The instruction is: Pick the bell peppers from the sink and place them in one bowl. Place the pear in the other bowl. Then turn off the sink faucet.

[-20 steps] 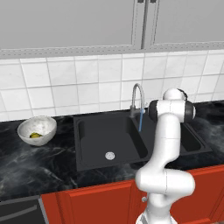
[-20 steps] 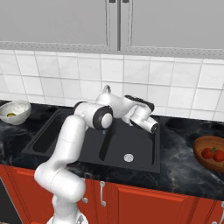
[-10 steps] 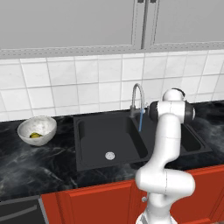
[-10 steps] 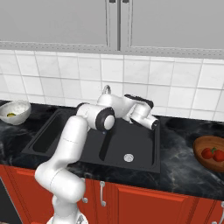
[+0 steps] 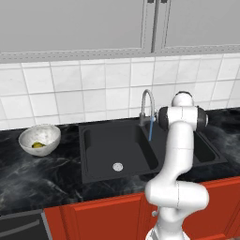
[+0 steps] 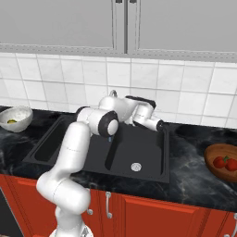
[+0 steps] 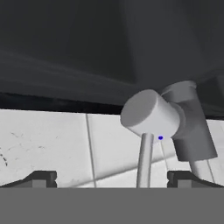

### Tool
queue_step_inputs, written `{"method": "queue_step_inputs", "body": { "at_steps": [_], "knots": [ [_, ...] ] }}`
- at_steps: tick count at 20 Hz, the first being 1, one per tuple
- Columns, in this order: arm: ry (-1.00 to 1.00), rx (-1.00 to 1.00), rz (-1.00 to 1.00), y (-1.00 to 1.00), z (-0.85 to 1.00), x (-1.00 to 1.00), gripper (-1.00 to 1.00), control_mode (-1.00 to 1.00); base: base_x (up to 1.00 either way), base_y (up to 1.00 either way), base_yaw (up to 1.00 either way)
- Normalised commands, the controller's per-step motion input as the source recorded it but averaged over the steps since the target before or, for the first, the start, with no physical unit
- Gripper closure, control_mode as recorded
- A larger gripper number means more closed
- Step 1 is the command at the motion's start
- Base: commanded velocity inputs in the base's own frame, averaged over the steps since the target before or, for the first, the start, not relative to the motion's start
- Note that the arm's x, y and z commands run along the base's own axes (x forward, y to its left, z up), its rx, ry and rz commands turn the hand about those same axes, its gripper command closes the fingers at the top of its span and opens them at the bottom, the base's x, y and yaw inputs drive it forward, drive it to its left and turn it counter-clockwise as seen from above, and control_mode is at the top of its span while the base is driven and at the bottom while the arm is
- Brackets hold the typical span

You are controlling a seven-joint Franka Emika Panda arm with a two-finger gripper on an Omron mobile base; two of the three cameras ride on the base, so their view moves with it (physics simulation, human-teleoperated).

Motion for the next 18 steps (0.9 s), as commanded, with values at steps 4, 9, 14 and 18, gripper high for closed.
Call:
{"method": "queue_step_inputs", "body": {
  "at_steps": [4,9,14,18],
  "knots": [
    [0.11,0.00,0.05,0.22,-0.72,0.00,-1.00,-1.00,0.00,0.00,0.00],
    [0.06,0.00,0.08,0.22,-0.47,0.09,-1.00,-1.00,0.00,0.00,0.00],
    [-0.01,0.10,0.11,0.15,0.00,0.44,-1.00,-1.00,0.00,0.00,0.00],
    [-0.11,0.14,0.14,0.43,0.00,0.47,-1.00,-1.00,0.00,0.00,0.00]
  ]
}}
